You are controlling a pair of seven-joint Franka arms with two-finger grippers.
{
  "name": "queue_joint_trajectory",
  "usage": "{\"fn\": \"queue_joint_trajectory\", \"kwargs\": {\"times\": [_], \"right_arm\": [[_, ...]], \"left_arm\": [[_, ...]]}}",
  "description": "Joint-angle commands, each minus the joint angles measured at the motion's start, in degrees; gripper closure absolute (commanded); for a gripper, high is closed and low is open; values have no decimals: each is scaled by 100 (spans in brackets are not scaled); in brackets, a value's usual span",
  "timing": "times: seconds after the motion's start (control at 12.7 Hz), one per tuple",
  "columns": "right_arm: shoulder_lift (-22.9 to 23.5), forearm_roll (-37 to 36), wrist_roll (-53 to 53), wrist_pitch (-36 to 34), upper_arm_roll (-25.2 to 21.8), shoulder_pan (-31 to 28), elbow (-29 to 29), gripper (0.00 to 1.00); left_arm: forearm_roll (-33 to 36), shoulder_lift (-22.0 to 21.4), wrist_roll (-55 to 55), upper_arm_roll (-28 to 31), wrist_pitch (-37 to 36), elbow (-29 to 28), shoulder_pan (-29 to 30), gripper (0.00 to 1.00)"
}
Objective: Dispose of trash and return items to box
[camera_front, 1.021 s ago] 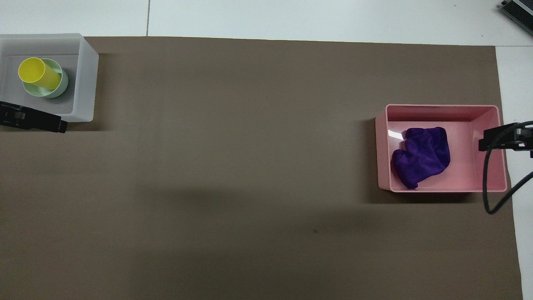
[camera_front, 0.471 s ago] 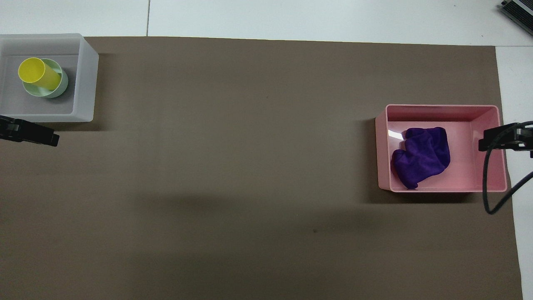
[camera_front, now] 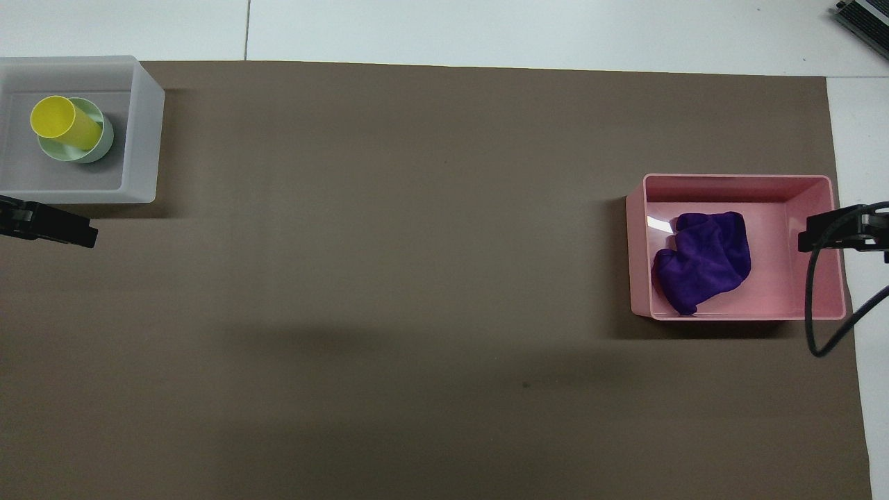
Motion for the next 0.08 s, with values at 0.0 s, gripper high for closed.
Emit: {"fn": "queue_joint_trajectory", "kwargs": {"times": [0.0], "right_arm": [[-132, 11, -115, -53, 10, -39, -125, 0]], "left_arm": [[126, -156, -55, 43, -5, -189, -66, 0]]}}
